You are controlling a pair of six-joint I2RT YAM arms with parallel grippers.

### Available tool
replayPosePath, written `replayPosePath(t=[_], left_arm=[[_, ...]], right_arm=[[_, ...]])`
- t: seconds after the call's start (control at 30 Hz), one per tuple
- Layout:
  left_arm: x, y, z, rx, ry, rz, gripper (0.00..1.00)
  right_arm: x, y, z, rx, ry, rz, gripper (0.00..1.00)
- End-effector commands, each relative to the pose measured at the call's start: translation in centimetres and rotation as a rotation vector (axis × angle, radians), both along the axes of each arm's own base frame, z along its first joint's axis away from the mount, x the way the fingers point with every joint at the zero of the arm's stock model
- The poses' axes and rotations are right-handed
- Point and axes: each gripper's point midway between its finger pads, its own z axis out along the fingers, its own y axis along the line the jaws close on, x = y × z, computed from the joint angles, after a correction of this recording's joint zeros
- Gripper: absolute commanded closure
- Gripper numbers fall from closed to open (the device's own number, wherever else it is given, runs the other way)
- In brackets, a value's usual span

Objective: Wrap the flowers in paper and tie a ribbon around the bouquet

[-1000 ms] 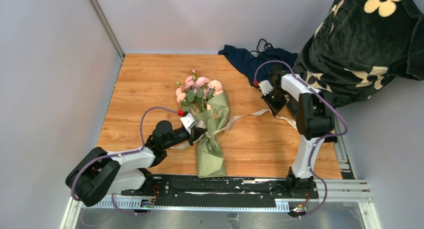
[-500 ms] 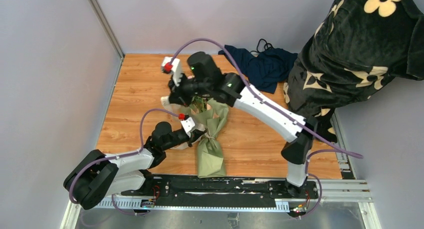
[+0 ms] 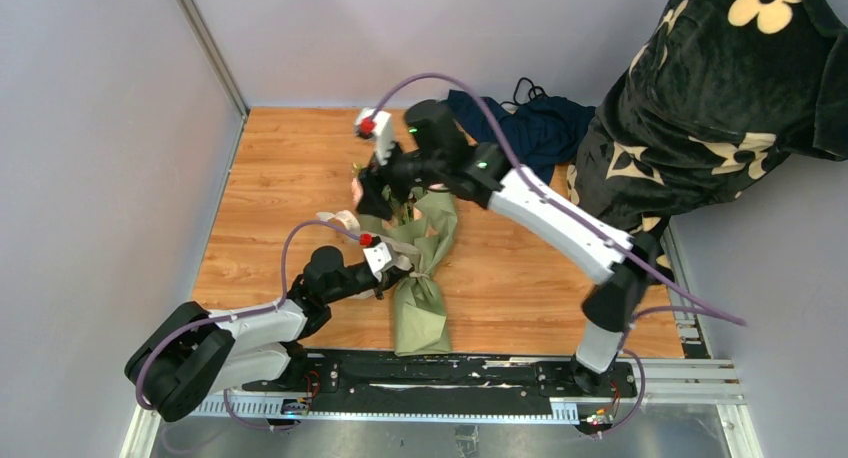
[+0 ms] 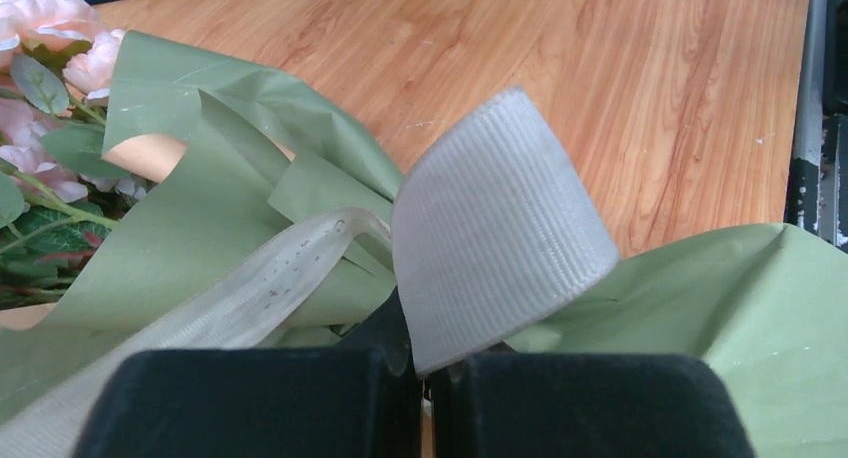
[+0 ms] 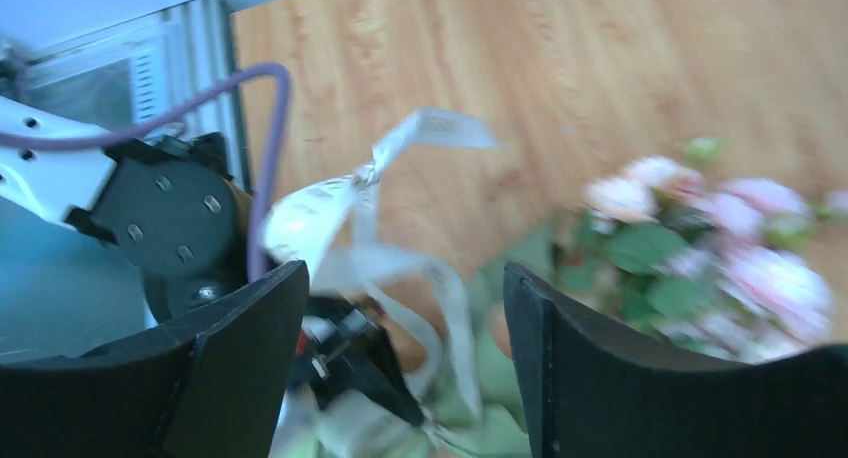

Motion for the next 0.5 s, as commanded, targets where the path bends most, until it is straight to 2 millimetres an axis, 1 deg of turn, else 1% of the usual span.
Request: replayPosePath(t=[0.0,0.03,0.07,0.13,0.17,0.2,0.23,0.27,0.3,0.37,0.4,0.43,0.47], left_arm=[[-0.5,0.0,0.2,-0.007,-0.021,-0.013,1.0],[-0.5,0.0,0.2,-0.008,-0.018,-0.009,1.0],[-0.4,0.0,0.2,-0.009,-0.017,-0.009,1.0],[-0.4,0.0,0.4,-0.015,-0.016,-0.001,1.0],[-0.3,0.1,0.5,-0.017,-0.018,0.006,1.0],[-0.2,0.1,0.6,-0.02,-0.021,0.013,1.0],[-0.1,0.2,0.6,-0.021,-0.019,0.022,1.0],[-0.1,0.3,0.6,-0.022,-0.015,0.027,1.0],[-0.1,0.3,0.5,-0.022,-0.011,0.025,1.0],[-0.4,0.2,0.3,-0.021,-0.005,0.012,1.0],[-0.5,0.2,0.3,-0.019,-0.007,0.006,1.0],[-0.6,0.2,0.2,-0.015,-0.013,0.003,1.0],[-0.5,0.3,0.1,-0.012,-0.016,0.005,1.0]], right_arm=[[2.4,-6.4,5.5,0.118,-0.214,-0.103,0.22],[1.6,-7.3,6.1,0.137,-0.241,-0.07,0.2],[1.1,-7.7,5.4,0.125,-0.242,-0.038,0.2],[-0.1,-9.4,4.4,0.084,-0.26,0.016,0.21],[-1.5,-10.3,3.7,0.071,-0.281,0.075,0.24],[-2.5,-10.8,2.0,0.05,-0.302,0.141,0.24],[-4.0,-11.4,0.1,0.043,-0.342,0.232,0.25],[-5.1,-11.8,-1.3,0.066,-0.398,0.307,0.23],[-6.0,-11.9,-3.5,0.089,-0.449,0.369,0.22],[-7.5,-11.7,-6.1,0.175,-0.574,0.488,0.18],[-7.7,-11.6,-7.2,0.198,-0.648,0.535,0.16],[-7.5,-11.3,-7.7,0.216,-0.714,0.553,0.15],[-7.0,-11.0,-7.4,0.231,-0.757,0.554,0.14]])
